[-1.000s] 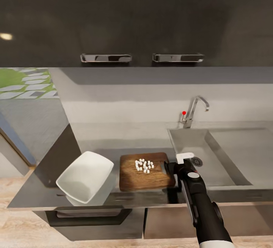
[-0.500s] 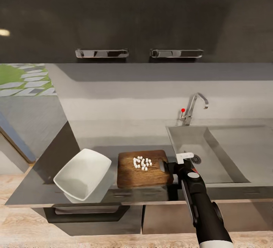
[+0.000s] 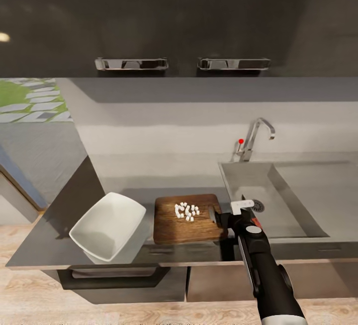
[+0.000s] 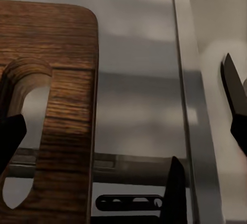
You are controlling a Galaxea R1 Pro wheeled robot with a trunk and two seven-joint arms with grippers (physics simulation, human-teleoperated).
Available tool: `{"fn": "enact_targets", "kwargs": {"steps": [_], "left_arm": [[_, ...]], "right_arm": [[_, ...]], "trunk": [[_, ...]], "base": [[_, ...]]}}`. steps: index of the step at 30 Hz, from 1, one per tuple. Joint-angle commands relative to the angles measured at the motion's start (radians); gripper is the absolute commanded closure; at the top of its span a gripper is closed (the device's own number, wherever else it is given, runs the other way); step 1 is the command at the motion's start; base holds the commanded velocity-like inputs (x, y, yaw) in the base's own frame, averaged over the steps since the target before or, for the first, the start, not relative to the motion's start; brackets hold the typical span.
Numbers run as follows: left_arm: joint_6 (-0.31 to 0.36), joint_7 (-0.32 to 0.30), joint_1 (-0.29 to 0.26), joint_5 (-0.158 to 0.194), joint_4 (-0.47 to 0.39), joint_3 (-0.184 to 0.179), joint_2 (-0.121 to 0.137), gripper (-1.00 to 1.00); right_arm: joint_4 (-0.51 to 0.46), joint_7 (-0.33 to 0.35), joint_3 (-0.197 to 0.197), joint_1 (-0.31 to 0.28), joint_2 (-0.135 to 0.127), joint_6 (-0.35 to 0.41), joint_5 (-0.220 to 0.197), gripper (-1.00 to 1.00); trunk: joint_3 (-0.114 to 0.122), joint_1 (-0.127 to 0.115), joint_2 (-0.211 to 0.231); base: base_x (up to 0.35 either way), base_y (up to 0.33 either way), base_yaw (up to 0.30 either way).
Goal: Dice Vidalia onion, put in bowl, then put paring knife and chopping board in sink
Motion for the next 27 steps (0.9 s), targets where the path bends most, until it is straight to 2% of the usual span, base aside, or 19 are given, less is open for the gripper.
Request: {"fn": "enact_targets", "kwargs": {"steps": [1,27], "left_arm": [[-0.001,0.009,0.0,0.007,-0.001,-0.008,0.002,-1.0],[-0.001,0.009,0.0,0.007,0.0,-0.008,0.002,-1.0]], "right_arm": [[-0.002,0.009,-0.003,-0.001,0.001,0.004,0.011,-1.0],[-0.001,0.009,-0.003,-0.001,0.001,0.005,0.011,-1.0]], "trunk": [[-0.003,0.001,-0.002],[-0.044,0.001,-0.002]], "base": [[0.0,0.0,0.0],[0.0,0.013,0.0]]}}
